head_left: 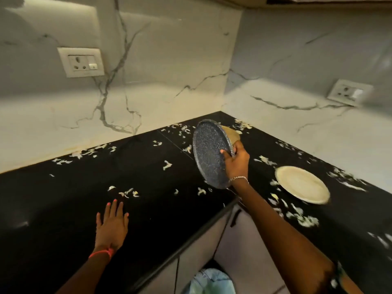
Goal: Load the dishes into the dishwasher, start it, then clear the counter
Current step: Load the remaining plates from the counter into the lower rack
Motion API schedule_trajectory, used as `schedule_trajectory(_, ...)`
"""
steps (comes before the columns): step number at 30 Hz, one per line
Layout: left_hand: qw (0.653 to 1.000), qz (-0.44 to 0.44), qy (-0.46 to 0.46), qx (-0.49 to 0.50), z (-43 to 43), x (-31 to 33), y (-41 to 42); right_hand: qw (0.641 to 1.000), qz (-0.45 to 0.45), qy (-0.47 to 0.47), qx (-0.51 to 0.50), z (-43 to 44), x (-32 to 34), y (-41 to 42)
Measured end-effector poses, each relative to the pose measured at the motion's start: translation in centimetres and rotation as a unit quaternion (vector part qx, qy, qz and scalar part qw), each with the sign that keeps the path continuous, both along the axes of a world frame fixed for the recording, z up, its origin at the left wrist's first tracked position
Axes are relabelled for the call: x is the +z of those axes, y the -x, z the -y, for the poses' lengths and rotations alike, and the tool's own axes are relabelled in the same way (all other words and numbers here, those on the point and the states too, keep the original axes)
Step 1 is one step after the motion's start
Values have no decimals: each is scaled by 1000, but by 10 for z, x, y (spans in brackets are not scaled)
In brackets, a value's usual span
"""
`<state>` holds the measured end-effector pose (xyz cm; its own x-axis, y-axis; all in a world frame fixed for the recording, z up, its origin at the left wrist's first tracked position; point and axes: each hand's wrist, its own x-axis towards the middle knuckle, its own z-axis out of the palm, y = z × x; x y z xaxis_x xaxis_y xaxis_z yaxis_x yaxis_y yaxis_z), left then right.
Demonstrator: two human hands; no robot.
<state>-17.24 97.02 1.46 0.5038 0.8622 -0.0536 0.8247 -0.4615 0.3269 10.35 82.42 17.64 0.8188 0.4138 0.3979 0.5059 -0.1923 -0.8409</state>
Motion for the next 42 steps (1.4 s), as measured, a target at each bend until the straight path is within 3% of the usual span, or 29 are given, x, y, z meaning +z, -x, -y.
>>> schedule_trajectory(4,1000,-15,15,-17,62,-1,3,996,-24,-14,-82,100,-6,33)
schedule_trajectory(11,988,-12,-34,-153,174,-6,40,968,-123,-26,-216,280,-39,135)
schedule_trajectory(14,965,60,-40,-253,222,-23,49,949,-152,-5,-278,345,-59,182)
schedule_trajectory(20,890,-3,72,-450,338,-58,48,911,-196,74,-356,468,-87,261)
schedule_trajectory(25,837,6,78,-542,425,-87,49,879,-200,143,-408,550,-119,305)
schedule_trajectory(34,778,-66,85,-619,567,-146,50,823,-259,220,-455,676,-193,310)
schedule_trajectory(37,772,-89,105,-620,611,-184,44,810,-277,284,-433,710,-233,284)
schedule_trajectory(40,732,-118,111,-662,651,-226,34,808,-277,310,-417,731,-277,255)
schedule_trajectory(42,734,-121,133,-655,678,-279,21,812,-278,325,-397,742,-309,232)
